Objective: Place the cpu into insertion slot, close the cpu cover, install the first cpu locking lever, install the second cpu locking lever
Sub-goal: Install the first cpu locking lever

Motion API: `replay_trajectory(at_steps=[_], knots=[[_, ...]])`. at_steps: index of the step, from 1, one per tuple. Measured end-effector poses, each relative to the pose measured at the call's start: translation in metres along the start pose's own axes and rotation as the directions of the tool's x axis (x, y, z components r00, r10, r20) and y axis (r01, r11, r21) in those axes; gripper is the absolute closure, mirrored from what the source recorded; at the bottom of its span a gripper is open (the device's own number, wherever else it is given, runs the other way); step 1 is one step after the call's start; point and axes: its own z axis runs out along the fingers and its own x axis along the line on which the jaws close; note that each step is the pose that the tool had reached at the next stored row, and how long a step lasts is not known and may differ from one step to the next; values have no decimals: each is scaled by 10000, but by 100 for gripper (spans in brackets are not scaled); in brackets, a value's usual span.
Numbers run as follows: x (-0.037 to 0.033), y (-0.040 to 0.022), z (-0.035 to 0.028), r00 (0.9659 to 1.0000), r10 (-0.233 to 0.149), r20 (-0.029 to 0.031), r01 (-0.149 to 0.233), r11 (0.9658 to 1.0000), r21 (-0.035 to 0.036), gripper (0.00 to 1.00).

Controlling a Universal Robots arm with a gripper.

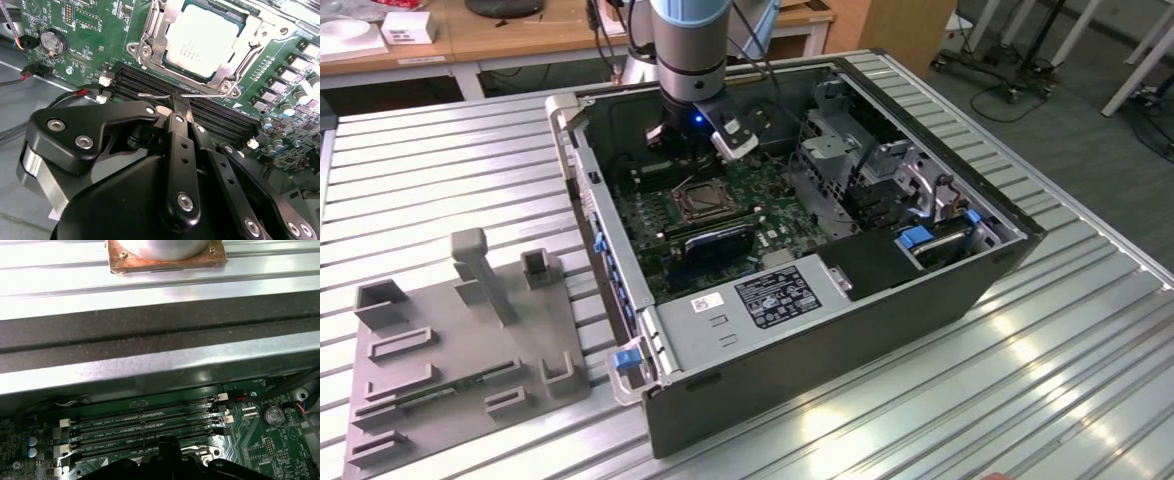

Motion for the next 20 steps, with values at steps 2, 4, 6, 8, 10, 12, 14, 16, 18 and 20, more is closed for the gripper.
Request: replay_trajectory(at_steps=[2,4,6,8,10,12,14,16,18,20], knots=[[0,2,-9,10000,3,0,-3,10000,5,89],[-1,4,-15,10000,7,3,-7,10000,8,89],[-1,6,-22,10000,11,4,-11,10000,12,89],[-2,11,-39,10000,16,10,-16,10000,11,89],[0,17,-62,10000,24,15,-24,10000,11,89],[4,21,-82,10000,33,18,-34,10000,13,89],[15,22,-91,10000,54,23,-54,10000,4,89],[31,19,-94,10000,83,12,-83,9999,-93,89],[45,17,-96,9999,117,3,-117,9998,-184,89],[53,16,-97,9999,165,11,-165,9997,-204,89]])
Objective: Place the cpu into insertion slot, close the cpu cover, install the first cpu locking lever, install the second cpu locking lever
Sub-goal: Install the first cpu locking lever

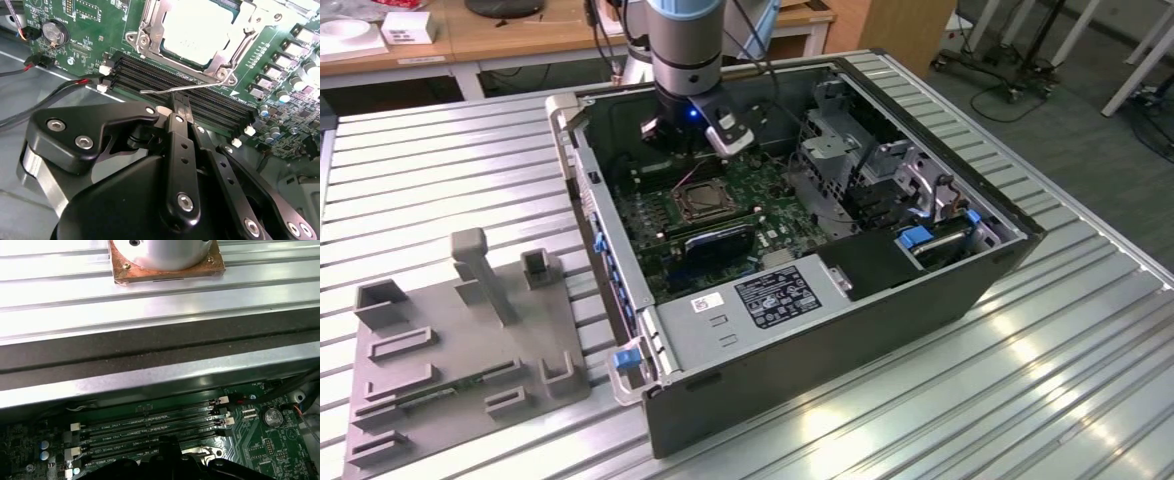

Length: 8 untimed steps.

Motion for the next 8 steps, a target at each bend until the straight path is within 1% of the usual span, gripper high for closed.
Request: replay_trajectory(at_steps=[1,3,5,7,8], knots=[[1,0,0,10000,52,14,-52,10000,1,89],[1,-1,0,9997,235,73,-235,9997,14,89],[2,-2,0,9983,556,175,-557,9984,41,89],[2,-2,0,9959,865,273,-867,9962,61,89],[2,-2,0,9953,928,293,-930,9956,65,89]])
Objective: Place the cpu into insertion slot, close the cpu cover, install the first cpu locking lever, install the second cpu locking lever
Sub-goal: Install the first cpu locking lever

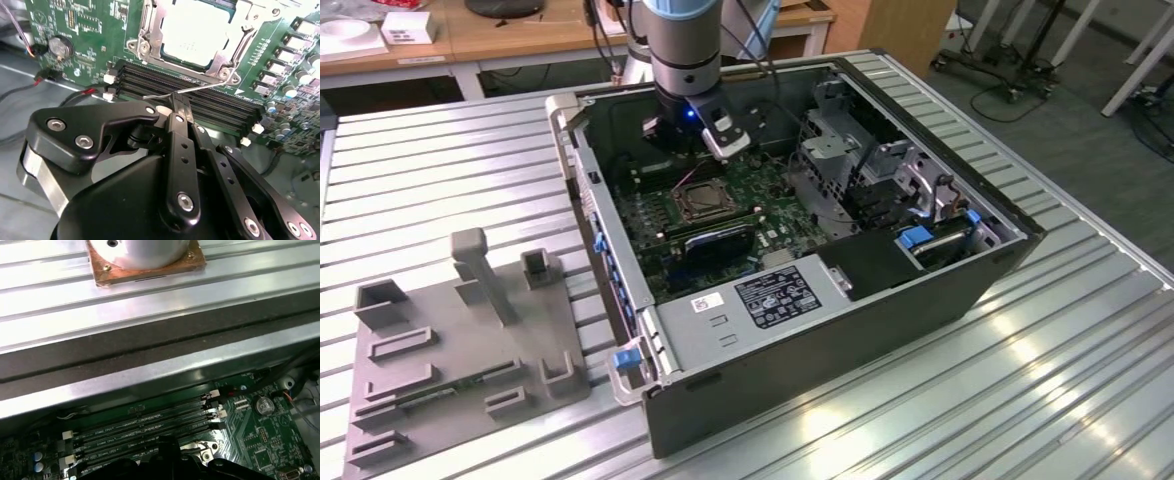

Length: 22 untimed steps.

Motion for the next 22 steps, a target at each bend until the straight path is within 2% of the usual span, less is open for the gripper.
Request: replay_trajectory(at_steps=[3,10,13,22], knots=[[1,0,0,10000,22,8,-22,10000,1,89],[17,-5,-3,9984,558,115,-559,9984,53,89],[52,-13,-7,9982,589,120,-590,9983,33,89],[56,-19,8,9982,594,111,-594,9982,10,89]])
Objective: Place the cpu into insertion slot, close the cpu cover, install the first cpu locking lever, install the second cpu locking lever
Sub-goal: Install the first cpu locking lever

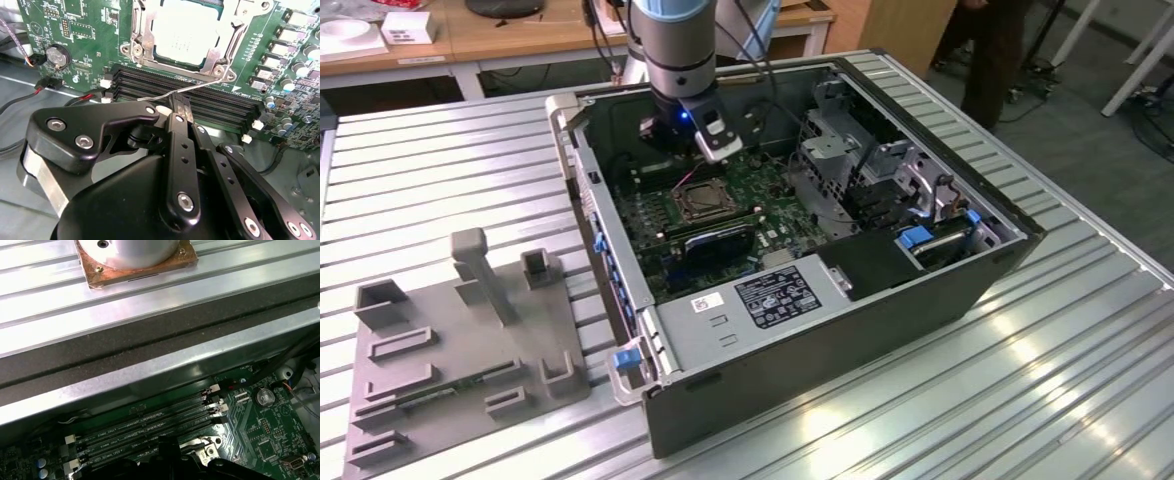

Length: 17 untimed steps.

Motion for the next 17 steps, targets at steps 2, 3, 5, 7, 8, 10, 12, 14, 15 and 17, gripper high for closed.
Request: replay_trajectory(at_steps=[2,3,5,7,8,10,12,14,15,17], knots=[[1,-6,17,10000,2,-5,-2,10000,-13,89],[2,-8,26,10000,4,-7,-4,10000,-22,89],[3,-10,33,10000,6,-13,-6,10000,-35,89],[3,-8,36,10000,7,-16,-7,10000,-43,89],[2,-8,37,10000,8,-16,-8,10000,-46,89],[-4,-7,42,10000,7,-17,-7,10000,-50,89],[-12,-7,51,10000,8,-16,-8,10000,-52,89],[-16,-9,64,10000,9,-16,-9,10000,-49,89],[-17,-12,73,10000,9,-17,-9,10000,-49,89],[-18,-18,94,10000,9,-17,-9,10000,-49,89]])
